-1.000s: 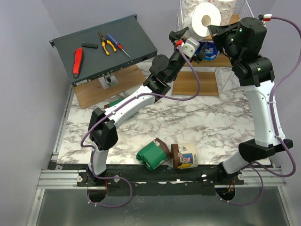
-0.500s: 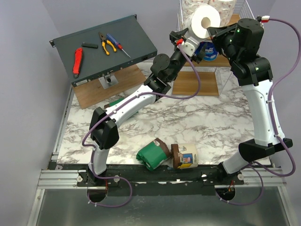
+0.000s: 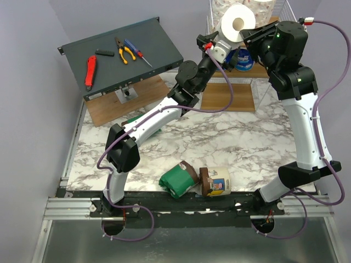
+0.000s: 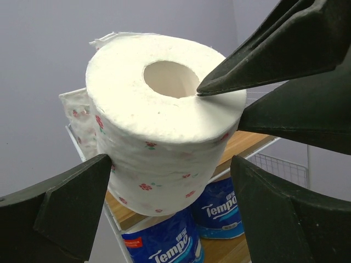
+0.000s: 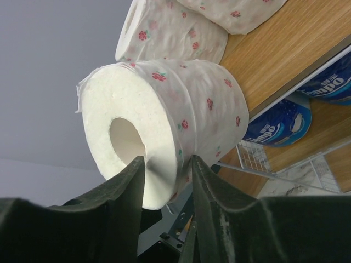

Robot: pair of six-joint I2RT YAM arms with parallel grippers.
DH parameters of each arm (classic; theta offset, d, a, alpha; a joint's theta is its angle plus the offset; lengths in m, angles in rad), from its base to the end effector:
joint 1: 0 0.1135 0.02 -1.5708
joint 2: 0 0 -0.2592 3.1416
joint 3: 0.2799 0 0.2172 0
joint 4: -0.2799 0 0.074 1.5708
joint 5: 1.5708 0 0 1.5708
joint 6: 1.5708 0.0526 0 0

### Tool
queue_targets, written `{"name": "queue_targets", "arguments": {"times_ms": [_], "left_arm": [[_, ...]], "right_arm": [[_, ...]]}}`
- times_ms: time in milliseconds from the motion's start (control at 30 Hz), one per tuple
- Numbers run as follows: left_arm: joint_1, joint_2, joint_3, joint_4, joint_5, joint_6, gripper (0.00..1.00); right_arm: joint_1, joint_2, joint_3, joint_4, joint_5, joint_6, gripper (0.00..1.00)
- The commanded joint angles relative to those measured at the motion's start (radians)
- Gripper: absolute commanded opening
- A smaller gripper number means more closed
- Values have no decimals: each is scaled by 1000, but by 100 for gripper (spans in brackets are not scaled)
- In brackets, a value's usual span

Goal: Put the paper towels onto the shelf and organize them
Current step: Place the paper towel on the shelf.

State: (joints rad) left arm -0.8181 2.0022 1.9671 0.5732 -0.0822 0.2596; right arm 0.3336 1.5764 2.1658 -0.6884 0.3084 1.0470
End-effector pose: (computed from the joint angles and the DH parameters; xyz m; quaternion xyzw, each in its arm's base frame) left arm 0.3092 -0.3238 0.4664 0.2225 0.4417 -0.2200 0.8408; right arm 0.2746 0.0783 0.5263 0.3524 0.6503 0.3346 0.5839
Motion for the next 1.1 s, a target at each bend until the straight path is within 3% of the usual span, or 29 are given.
{"name": "queue_targets", "arguments": {"times_ms": [0,133,467,1067], "left_arm": [[6,14,39,-16,-16,-20,94],[9,15,44,-16,-13,-26,94],[12,14,84,-40,-4,-56,93],[20,51,179,-91,-17,-102,91]], "right_arm": [[2,6,21,32,-12,-6,44],[2,7,26,32,-12,-10,46],[2,7,41,46,-42,-26,68],[2,-46,-16,85,-57,-15,72]]}}
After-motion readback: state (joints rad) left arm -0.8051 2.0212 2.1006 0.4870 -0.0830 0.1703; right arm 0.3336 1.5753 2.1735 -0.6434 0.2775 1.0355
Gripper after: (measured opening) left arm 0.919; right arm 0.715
